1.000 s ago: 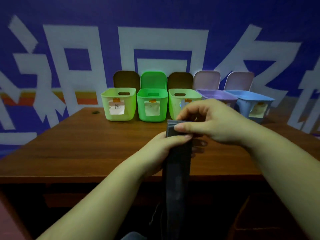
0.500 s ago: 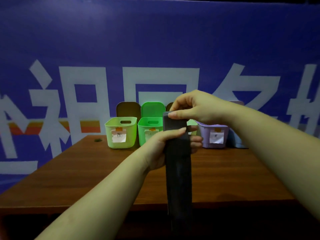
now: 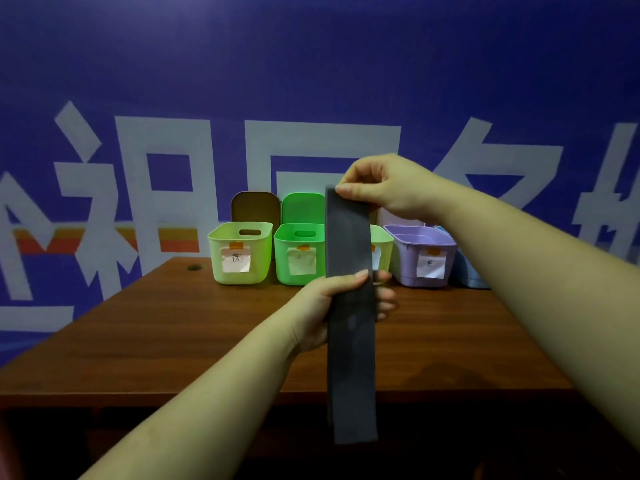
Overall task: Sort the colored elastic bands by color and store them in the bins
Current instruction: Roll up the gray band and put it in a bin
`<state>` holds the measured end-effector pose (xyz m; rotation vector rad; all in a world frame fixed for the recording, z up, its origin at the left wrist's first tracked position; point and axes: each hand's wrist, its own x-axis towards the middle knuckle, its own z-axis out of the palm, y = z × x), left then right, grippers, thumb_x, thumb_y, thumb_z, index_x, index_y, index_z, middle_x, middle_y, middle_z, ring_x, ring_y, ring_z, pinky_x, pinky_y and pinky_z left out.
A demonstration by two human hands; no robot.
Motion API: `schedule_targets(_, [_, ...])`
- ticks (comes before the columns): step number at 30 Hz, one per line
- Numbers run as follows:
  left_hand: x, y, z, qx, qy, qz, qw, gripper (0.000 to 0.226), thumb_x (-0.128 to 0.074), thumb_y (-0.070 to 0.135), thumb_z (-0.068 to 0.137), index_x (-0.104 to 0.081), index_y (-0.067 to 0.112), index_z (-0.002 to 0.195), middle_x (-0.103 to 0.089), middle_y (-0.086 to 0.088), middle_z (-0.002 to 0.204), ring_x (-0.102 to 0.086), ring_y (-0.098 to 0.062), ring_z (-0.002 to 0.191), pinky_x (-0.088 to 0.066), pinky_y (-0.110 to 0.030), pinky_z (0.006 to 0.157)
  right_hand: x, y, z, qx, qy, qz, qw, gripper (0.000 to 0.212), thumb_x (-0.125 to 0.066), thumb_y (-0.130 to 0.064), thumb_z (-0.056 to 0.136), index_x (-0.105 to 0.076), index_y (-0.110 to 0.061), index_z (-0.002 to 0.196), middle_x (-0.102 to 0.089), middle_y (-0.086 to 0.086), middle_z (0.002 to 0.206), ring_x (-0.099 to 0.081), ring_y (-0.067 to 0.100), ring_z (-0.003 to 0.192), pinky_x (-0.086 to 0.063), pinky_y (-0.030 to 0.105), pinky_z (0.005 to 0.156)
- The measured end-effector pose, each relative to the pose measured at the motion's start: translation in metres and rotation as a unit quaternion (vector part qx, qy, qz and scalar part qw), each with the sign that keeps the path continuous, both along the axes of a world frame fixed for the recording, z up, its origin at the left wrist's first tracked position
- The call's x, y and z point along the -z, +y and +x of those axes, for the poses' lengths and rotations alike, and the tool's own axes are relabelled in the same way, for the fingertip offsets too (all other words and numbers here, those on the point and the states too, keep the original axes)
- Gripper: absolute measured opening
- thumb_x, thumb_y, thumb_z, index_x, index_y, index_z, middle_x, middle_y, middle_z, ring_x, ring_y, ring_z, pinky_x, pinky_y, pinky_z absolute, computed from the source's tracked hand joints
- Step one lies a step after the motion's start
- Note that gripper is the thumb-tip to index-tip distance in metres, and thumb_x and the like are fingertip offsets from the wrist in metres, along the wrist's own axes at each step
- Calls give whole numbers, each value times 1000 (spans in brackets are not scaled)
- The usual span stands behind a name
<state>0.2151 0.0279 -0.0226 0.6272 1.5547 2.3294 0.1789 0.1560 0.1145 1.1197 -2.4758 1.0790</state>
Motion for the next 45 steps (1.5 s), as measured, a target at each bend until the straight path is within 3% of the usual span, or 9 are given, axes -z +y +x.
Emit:
schedule_targets(7, [33,-2,7,2,-13,-77,997,22,-56,20,83,-68,5,93,-70,-11,82,-68,-24,78,-54,-36,82,6,1,-13,30,6,-19,999,13,-57,-29,92,-61,-18,98,-61,-7,86,-55,3,79,-49,18,69])
schedule_targets(14, [41,2,11,15,-95,-36,995,14,-52,19,82,-58,7,79,-49,-2,57,-47,-14,48,-49,-28,61,19,-2,-30,59,0,-42,997,20,-58,-30,92,-61,-13,102,-62,-4,88,-57,10,84,-50,25,76])
schedule_targets(18, [59,-2,14,6,-88,-49,995,17,-60,15,81,-65,3,93,-69,-11,75,-67,-21,67,-56,-31,71,25,-6,-37,63,0,-51,997,25,-56,-29,93,-60,-9,107,-60,-3,88,-55,6,78,-48,14,61])
schedule_targets(23, [92,-4,16,24,-119,-47,992,17,-60,15,84,-73,5,87,-70,-17,85,-69,-26,79,-53,-40,84,31,-4,-50,78,-22,-83,993,26,-55,-25,94,-58,-5,110,-57,-2,84,-54,6,74,-48,8,50])
schedule_targets(25, [102,-3,16,35,-131,-57,989,17,-59,14,84,-74,6,89,-70,-15,83,-69,-26,78,-52,-42,85,38,-3,-58,90,-23,-82,992,28,-55,-25,94,-58,-3,111,-57,-3,83,-54,4,72,-48,9,52])
schedule_targets(28, [112,1,15,42,-187,-27,981,18,-54,11,87,-69,2,93,-63,-11,73,-62,-22,66,-54,-38,72,54,-4,-71,101,-24,-68,992,30,-57,-26,93,-59,-3,112,-59,-1,87,-55,6,76,-49,15,61])
schedule_targets(33, [127,8,18,73,-269,39,960,17,-53,13,83,-66,4,83,-50,-5,63,-49,-17,56,-46,-30,63,88,-5,-95,116,-37,-44,992,20,-57,-28,93,-60,-10,102,-56,-5,83,-53,9,78,-49,21,65])
schedule_targets(39, [134,4,13,85,-279,44,956,37,-47,-9,73,-72,1,98,-68,-14,82,-68,-26,76,-57,-36,77,120,-9,-122,149,-31,-47,987,25,-56,-32,93,-60,-9,102,-53,-3,87,-50,9,79,-43,22,62])
schedule_targets(45, [135,-1,4,76,-356,71,929,38,-39,-7,73,-63,0,101,-58,-9,71,-58,-19,59,-57,-32,68,138,-16,-148,163,-55,-57,983,21,-58,-30,92,-61,-11,98,-54,1,84,-50,17,85,-44,30,72])
